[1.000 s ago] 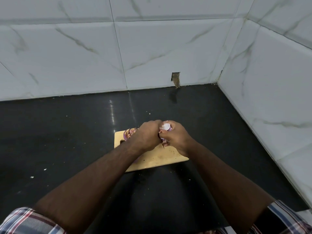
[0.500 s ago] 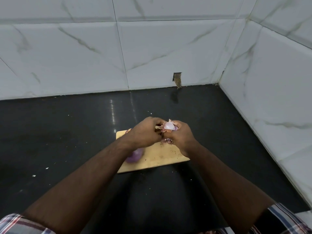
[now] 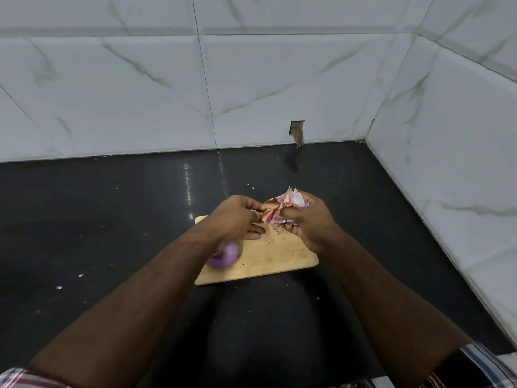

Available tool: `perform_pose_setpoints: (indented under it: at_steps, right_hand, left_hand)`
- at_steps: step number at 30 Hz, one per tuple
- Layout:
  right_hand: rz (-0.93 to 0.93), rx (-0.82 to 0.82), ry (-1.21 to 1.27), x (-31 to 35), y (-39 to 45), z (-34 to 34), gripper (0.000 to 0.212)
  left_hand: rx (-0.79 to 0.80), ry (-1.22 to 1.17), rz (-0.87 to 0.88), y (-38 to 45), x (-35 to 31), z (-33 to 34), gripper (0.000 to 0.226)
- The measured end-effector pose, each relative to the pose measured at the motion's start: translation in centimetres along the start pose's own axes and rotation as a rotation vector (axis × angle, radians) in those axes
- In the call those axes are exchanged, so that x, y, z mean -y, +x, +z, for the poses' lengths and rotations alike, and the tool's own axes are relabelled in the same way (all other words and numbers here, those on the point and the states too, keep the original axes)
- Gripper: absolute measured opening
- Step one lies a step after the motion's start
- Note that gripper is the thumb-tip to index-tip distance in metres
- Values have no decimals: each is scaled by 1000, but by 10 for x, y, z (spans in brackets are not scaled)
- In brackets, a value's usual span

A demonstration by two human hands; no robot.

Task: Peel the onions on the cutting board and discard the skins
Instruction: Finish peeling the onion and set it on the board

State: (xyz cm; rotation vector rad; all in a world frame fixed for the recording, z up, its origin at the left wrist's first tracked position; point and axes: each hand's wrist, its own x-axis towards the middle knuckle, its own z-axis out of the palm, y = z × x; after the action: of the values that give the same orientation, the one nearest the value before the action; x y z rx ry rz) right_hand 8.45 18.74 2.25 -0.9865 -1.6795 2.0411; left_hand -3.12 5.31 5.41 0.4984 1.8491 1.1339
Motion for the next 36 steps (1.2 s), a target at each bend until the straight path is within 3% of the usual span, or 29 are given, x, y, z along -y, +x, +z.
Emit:
perform_pose_setpoints:
  at_steps: [3,11,17,20,22,24,26,28,36]
  right_hand:
    - [-13,24,-2,1,-1,1,31]
    - [-5,105,-8,3,-1,1,28]
    - [-20,123,-46,1,-3,7,27]
    - [-5,68,-55,-1,-2,5,24]
    - [5,34,-69,-2,-1,1,23]
    - [22,9,-65,-3,1,-6,20]
    - [49,-43,-37,-3,3,-13,19]
    - [71,-88,-11,-5,5,-19,19]
    - [77,-96,25,-15,3,-27,16]
  left_hand:
    - [-25,-169,-4,4,2,4,20]
    - [-127,-60,102,4,0,6,9]
    - [-188,274,261,7,-1,8,21]
    - [-55,419,240,5,-4,6,15]
    - [56,449,203,3,-5,2,28]
    - [14,515,213,7,-4,-5,44]
    - [-158,802,293,17,-5,-10,40]
    - [-218,1057,315,24,-3,-6,33]
    - [-61,1433,307,29,21,40,26]
